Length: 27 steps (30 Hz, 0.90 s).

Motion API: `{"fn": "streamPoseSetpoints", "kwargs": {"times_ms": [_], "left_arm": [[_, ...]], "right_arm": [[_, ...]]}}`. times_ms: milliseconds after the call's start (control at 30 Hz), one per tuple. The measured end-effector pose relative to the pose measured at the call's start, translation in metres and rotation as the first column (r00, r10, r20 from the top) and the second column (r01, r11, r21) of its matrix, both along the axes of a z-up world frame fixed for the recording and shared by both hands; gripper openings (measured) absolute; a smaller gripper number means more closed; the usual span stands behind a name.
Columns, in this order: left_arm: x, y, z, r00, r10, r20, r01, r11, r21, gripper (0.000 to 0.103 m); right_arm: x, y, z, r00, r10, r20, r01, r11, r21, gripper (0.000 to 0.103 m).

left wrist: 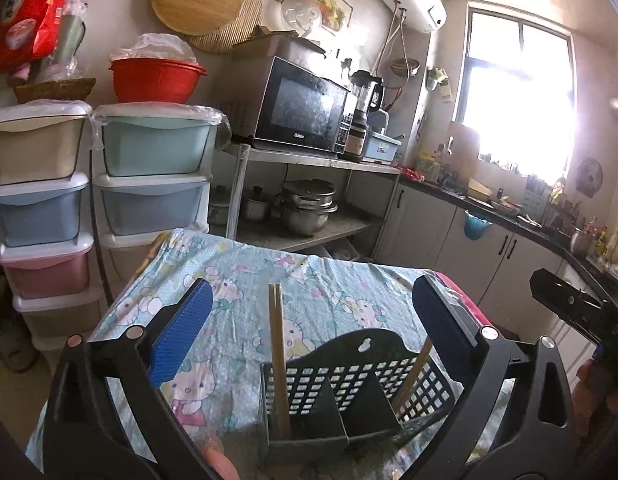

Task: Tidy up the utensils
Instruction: 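Open the left gripper into the caddy while the right gripper releases its chopstick, then move both grippers back down toward the chopstick pile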

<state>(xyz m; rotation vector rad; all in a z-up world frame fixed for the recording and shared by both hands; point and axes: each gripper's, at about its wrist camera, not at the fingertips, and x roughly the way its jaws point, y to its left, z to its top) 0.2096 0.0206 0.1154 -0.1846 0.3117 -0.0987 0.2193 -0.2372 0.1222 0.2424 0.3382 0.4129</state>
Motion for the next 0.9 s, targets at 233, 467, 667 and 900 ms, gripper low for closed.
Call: {"fn": "streamPoseSetpoints", "kwargs": {"times_ms": [233,467,667,900], "left_arm": [[-0.018,-0.001,0.001,1.000,0.000,0.008,0.000,1.000,-0.011,0.092],[-0.034,-0.003,-0.003,1.000,-0.007,0.004,0.007,1.000,-0.013,0.092],[-0.047,-0.003,-0.008,1.000,-0.006,-0.009,0.006,1.000,-0.014,0.092],[-0.057,0.004,-0.018,0.999,0.009,-0.035,-0.010,1.000,-0.018,0.092]], "right_arm": [[-0.017,-0.006,0.001,1.000,-0.001,0.002,0.001,1.000,0.003,0.072],[-0.036,-0.010,-0.002,1.000,0.016,-0.006,-0.016,1.000,-0.014,0.072],[-0.048,-0.010,-0.010,0.999,0.025,-0.029,-0.026,0.999,-0.029,0.072],[-0.058,-0.010,-0.017,0.998,0.038,-0.054,-0.040,0.998,-0.041,0.072]]}}
